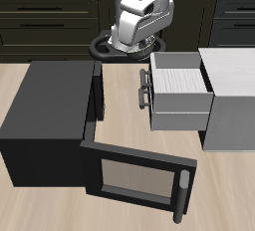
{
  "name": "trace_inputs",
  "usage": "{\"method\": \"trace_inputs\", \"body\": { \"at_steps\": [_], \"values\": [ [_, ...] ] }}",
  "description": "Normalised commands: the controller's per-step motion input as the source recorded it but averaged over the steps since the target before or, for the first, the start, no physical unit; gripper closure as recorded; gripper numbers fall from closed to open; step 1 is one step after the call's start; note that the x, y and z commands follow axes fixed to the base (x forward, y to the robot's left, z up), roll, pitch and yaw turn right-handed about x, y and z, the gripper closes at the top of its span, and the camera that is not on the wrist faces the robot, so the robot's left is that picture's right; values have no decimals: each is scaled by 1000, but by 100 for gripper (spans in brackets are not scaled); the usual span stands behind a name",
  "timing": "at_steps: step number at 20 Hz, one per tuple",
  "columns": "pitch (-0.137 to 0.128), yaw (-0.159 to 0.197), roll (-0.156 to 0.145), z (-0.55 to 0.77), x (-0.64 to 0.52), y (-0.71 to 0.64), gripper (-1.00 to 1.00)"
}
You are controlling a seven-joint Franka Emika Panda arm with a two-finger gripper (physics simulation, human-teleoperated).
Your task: Place the bowl in the top drawer
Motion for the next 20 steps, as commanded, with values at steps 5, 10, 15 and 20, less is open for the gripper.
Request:
{"method": "trace_inputs", "body": {
  "at_steps": [5,10,15,20],
  "values": [
    [-27,143,-14,-51,8,163,100],
    [-28,132,8,-94,-58,221,100],
    [-19,106,29,-14,-106,373,100],
    [1,70,13,-73,16,253,100]
  ]
}}
